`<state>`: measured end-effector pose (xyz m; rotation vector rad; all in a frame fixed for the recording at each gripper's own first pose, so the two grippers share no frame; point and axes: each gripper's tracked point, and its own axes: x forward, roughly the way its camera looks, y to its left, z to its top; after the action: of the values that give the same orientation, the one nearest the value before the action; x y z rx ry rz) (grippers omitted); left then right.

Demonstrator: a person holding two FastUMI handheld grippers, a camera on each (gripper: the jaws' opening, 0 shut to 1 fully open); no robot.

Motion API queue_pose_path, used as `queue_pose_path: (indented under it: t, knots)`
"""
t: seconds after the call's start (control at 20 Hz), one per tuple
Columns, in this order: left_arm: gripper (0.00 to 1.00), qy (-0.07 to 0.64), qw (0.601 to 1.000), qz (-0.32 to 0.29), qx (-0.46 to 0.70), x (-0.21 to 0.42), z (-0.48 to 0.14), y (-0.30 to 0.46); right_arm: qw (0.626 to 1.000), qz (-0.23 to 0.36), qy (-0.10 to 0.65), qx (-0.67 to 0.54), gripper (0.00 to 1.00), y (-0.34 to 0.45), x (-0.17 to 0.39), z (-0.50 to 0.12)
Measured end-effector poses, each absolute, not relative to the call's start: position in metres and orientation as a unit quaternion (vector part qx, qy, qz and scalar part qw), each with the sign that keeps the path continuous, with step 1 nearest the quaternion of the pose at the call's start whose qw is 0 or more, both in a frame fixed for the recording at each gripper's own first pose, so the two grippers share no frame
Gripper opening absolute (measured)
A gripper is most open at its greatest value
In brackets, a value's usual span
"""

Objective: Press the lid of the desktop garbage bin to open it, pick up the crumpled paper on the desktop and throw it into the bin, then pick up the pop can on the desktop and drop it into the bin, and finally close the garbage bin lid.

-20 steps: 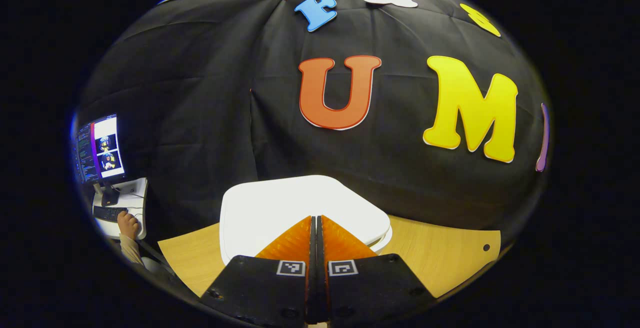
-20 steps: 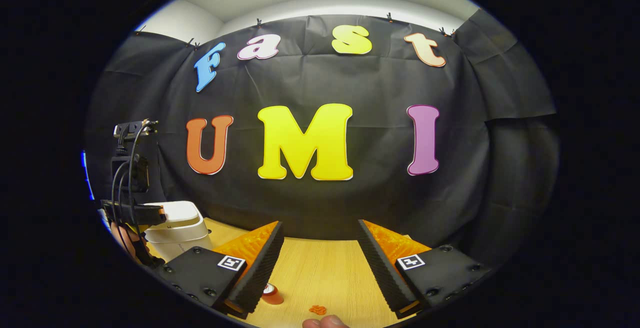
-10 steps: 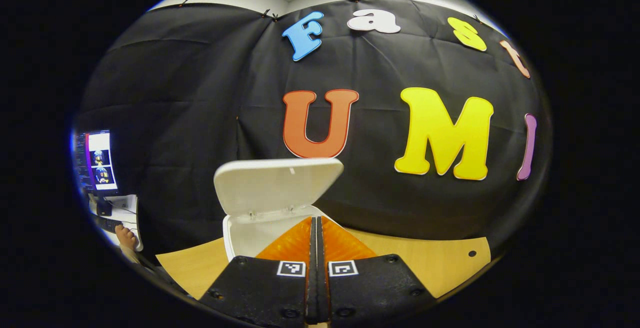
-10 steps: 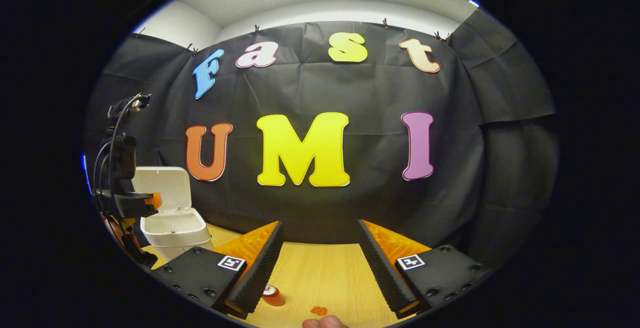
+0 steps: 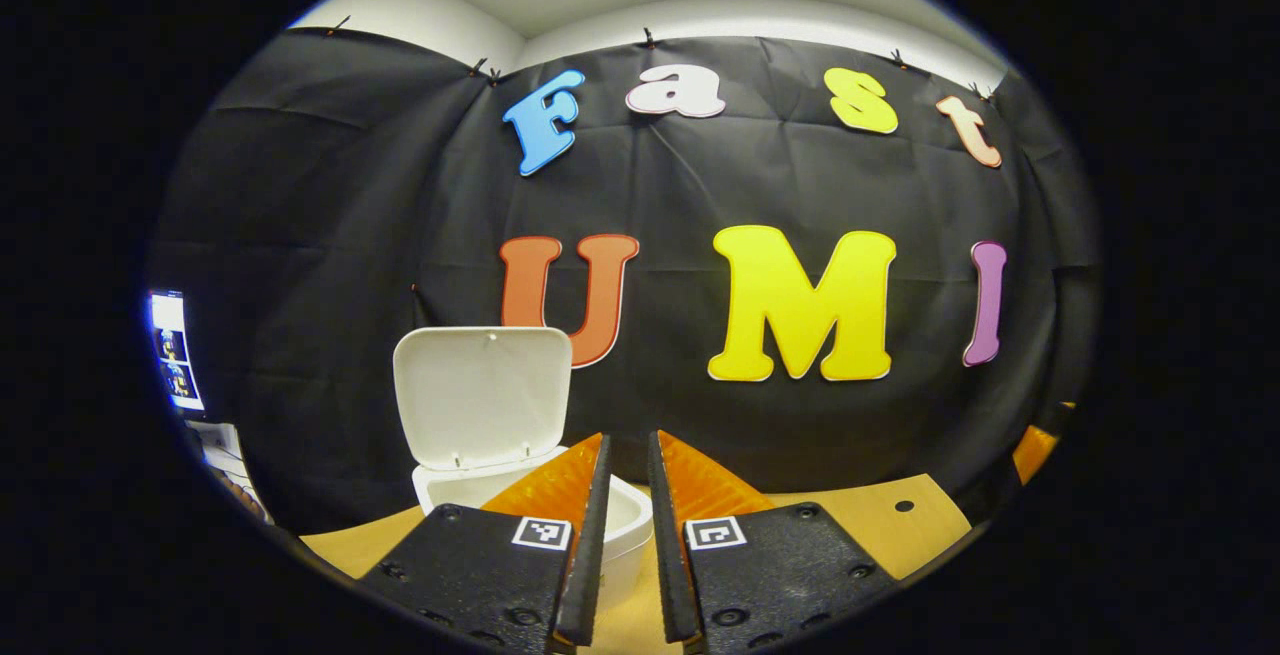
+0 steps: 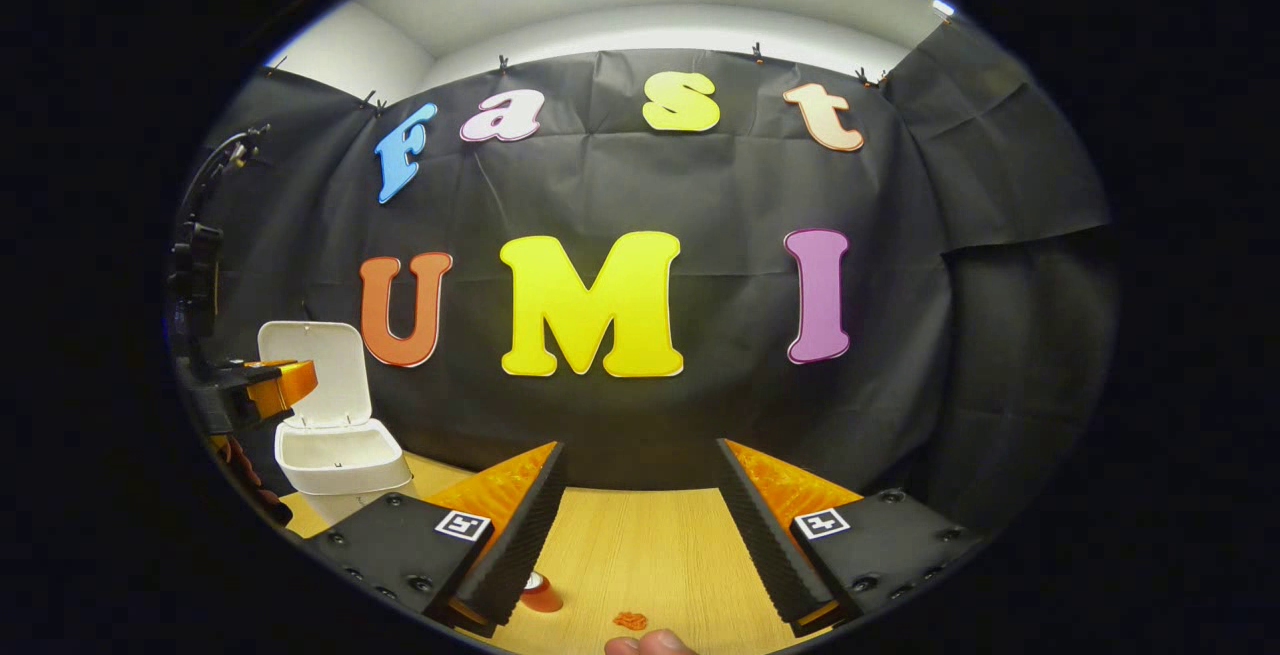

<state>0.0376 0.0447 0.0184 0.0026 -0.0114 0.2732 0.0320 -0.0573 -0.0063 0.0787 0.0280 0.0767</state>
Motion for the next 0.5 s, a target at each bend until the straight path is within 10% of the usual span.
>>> queue_pose_path:
  t: [0.15, 0.2, 0.25, 0.5]
  knots:
    - [0.43, -0.007, 0.995, 0.102, -0.004, 0.032, 0.019, 0.025, 0.999, 0.033, 0.014, 0.036, 0.94, -0.061, 0.031, -0.008]
    - [0.58, -0.004, 0.995, 0.098, -0.004, 0.033, 0.016, 0.025, 0.999, 0.032, 0.015, 0.035, 0.94, -0.063, 0.031, -0.008]
    - [0.95, -0.001, 0.996, 0.095, -0.006, 0.033, 0.013, 0.024, 0.999, 0.031, 0.015, 0.033, 0.94, -0.064, 0.03, -0.009]
    - [0.98, -0.003, 0.997, 0.073, -0.003, 0.029, 0.009, 0.013, 0.999, 0.028, 0.025, 0.024, 0.94, -0.072, 0.028, -0.021]
